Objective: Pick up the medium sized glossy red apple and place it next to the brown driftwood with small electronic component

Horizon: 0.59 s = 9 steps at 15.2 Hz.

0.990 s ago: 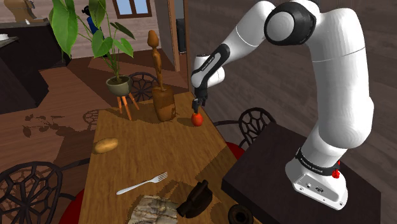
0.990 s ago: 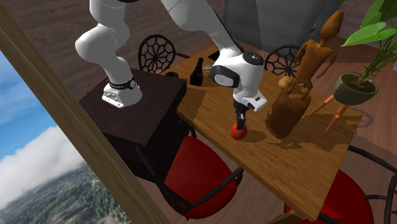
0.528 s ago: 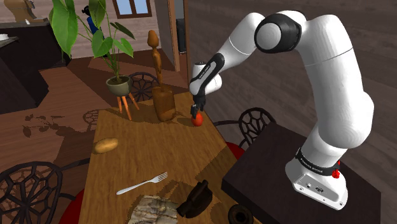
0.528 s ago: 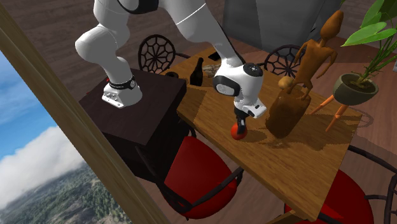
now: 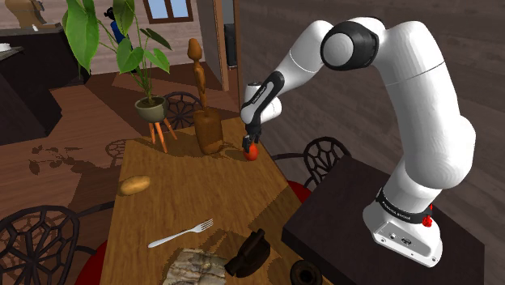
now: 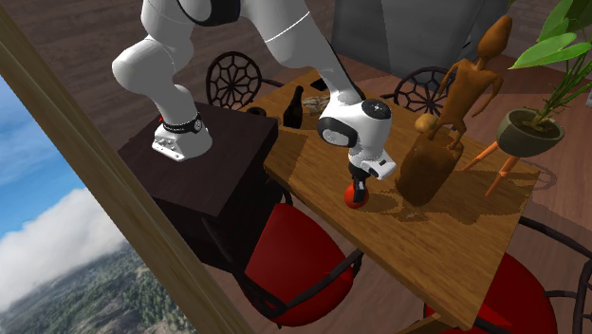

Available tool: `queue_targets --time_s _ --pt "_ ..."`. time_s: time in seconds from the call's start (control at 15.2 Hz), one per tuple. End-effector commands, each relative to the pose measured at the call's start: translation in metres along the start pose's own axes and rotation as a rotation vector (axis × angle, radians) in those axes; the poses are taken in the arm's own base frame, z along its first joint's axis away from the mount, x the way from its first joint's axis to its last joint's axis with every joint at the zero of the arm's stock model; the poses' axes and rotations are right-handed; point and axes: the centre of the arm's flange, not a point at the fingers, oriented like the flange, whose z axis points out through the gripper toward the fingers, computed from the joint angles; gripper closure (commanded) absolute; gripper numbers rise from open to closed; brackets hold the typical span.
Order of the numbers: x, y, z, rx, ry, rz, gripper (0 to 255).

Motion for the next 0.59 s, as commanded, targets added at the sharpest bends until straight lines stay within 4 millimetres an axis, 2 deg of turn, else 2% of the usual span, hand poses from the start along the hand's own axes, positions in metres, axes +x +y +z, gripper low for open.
queue_targets --time_s 0.0,0.07,0.53 --pt "0.0000 0.0000 0.0000 0.000 0.000 0.000 0" --pt "0.0000 0.0000 0.0000 0.000 0.000 0.000 255" --pt "0.0000 0.0000 -0.0001 0.000 0.000 0.000 255"
